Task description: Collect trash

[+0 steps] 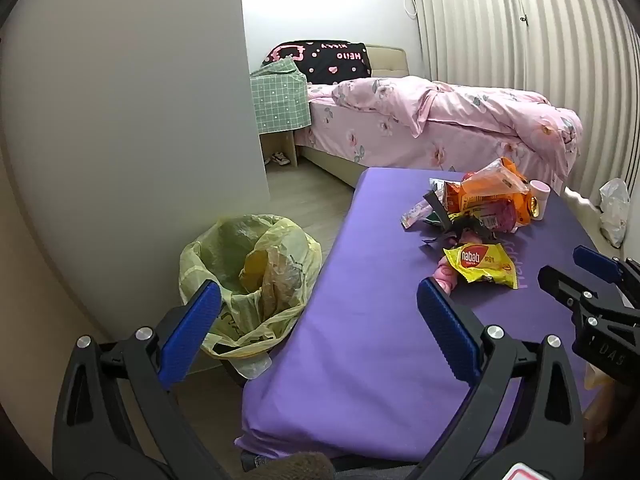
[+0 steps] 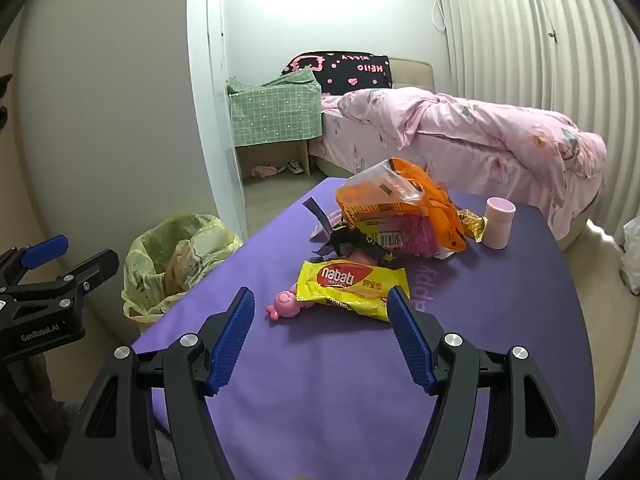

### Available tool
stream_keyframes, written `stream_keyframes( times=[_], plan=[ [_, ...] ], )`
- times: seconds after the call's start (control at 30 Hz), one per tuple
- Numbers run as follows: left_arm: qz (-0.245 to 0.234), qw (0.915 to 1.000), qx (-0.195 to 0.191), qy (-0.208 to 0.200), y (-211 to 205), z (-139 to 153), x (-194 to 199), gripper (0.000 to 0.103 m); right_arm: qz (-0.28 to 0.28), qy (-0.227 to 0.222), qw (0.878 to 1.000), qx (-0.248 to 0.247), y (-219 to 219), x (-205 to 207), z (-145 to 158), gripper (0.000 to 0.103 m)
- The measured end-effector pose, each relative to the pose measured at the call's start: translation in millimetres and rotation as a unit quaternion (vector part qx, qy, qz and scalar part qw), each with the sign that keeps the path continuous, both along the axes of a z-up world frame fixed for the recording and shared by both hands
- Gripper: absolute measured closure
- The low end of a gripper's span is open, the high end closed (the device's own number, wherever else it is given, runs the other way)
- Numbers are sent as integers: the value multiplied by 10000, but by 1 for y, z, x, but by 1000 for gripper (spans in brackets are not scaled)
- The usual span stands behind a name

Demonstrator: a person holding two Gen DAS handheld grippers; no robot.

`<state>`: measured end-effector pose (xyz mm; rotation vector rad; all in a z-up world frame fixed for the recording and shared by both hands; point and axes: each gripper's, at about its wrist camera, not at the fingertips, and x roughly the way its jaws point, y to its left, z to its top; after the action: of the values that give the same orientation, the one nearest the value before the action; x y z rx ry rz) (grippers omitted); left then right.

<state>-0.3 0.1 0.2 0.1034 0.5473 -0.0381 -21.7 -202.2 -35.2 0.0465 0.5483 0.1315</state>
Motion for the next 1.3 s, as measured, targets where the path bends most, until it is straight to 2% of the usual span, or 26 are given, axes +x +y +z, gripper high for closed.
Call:
stream_keyframes(
  times=[0.1,0.57,1.3],
  plan=[
    [24,10000,-7,90,2,-1,6,9,5,28,10000,32,0,2,-2,38],
    [87,10000,28,-4,0,7,1,9,37,65,10000,49,1,2,-1,38],
    [99,9999,17,6,3,1,1,9,22,82,9999,58,0,2,-2,38]
  ],
)
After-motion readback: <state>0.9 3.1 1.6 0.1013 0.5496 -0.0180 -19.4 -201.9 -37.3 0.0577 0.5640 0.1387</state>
